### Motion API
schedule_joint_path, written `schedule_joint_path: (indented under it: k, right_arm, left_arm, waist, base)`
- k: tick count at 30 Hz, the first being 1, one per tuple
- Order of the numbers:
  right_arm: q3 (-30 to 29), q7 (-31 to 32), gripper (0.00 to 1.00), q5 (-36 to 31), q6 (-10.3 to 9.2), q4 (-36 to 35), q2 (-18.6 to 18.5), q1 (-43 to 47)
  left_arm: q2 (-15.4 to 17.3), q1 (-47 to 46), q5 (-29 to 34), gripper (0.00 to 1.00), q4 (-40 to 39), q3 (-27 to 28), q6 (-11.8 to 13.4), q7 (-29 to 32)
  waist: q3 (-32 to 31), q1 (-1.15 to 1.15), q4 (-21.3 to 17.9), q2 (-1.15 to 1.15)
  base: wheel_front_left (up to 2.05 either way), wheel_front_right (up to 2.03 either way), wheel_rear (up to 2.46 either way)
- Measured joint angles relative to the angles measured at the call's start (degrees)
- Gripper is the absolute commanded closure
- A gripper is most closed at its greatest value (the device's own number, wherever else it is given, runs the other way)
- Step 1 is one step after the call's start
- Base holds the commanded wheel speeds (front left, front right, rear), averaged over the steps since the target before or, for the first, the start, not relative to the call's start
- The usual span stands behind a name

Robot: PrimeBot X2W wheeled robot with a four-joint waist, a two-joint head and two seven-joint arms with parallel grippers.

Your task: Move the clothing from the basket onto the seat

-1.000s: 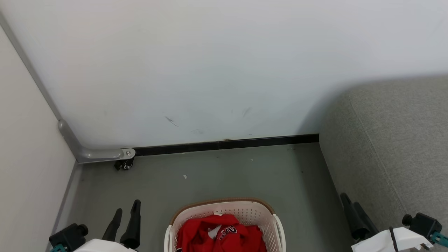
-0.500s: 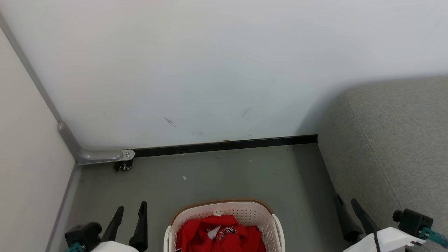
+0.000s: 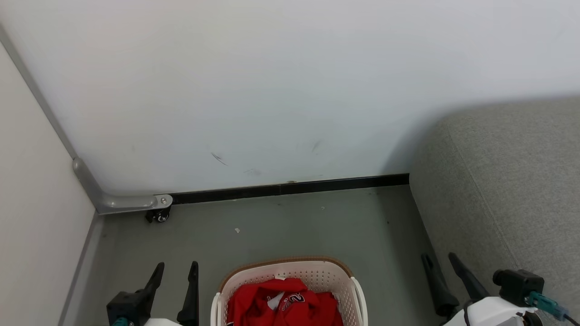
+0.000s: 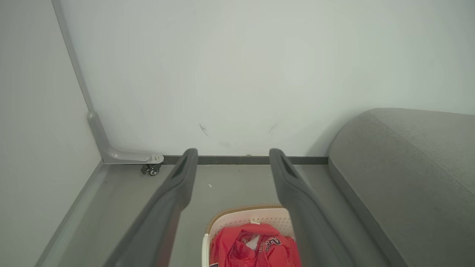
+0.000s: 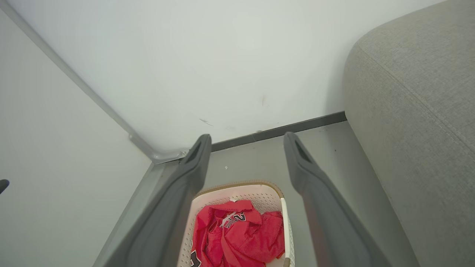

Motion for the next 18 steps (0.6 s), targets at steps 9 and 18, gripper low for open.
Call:
schedule_joint_path:
  k: [9, 18]
  right_arm:
    - [0.84, -1.72, 0.0, -7.81, 0.0, -0.26, 0.01, 0.13]
    - [1.42, -3.21, 0.0, -15.46, 0.0, -0.68, 0.01, 0.14]
  left_arm:
    - [0.08, 0.03, 6.97, 0.0, 0.11, -1.33, 1.97, -1.69]
    - [0.12, 0.1, 13.21, 0.0, 0.85, -2.26, 3.53, -3.54]
  waist:
    - [-0.11, -0.01, -0.08, 0.0]
    - [-0.25, -0.02, -0.2, 0.0]
  base:
    - [0.0, 0.0, 0.0]
    - [0.0, 0.0, 0.0]
